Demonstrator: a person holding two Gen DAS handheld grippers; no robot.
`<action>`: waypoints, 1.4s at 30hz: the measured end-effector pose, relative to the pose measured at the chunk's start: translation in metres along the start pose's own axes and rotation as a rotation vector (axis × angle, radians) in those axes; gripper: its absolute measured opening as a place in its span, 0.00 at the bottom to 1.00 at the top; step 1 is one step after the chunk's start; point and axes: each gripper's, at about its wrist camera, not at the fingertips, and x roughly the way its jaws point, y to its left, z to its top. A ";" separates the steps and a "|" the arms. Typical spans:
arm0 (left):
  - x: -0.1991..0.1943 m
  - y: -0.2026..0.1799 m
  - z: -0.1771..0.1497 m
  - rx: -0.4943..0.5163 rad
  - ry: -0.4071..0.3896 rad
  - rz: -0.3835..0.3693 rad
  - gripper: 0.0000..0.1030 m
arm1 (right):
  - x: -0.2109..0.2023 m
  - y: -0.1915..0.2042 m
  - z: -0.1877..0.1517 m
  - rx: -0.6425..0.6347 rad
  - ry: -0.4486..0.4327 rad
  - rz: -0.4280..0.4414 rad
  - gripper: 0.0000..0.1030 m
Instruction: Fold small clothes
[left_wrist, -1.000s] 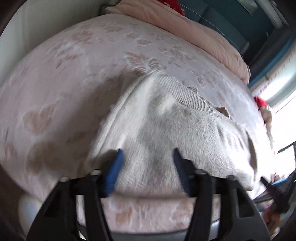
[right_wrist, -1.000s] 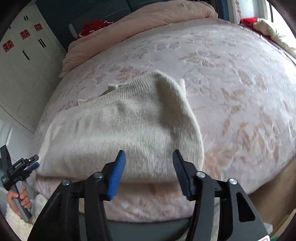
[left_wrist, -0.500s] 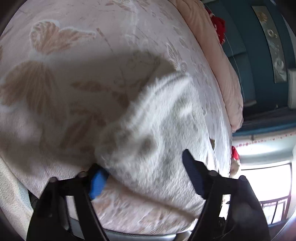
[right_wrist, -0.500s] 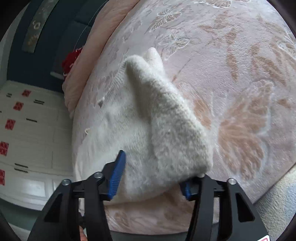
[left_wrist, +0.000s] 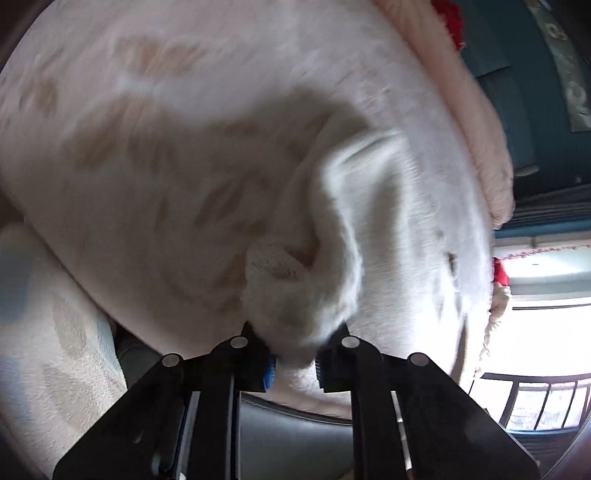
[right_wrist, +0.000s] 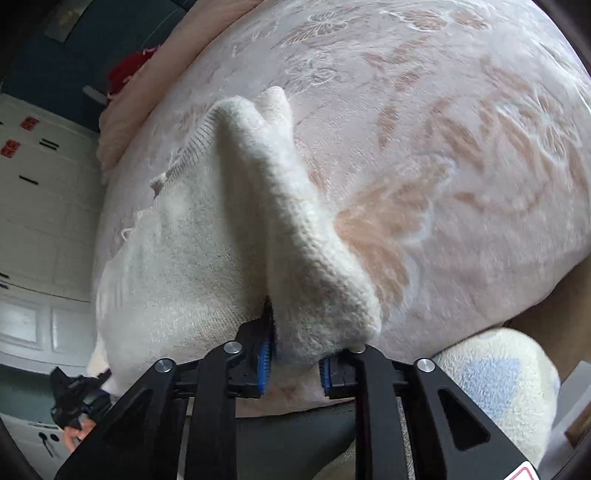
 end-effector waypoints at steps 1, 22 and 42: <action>-0.001 0.004 -0.005 0.002 -0.018 -0.018 0.20 | -0.010 0.001 -0.002 0.013 -0.017 0.001 0.23; -0.001 -0.001 -0.001 0.018 -0.096 -0.041 0.61 | 0.106 0.254 -0.007 -0.575 0.074 -0.077 0.01; -0.007 -0.006 0.009 0.064 -0.109 -0.105 0.26 | 0.160 0.278 0.009 -0.672 0.122 -0.239 0.01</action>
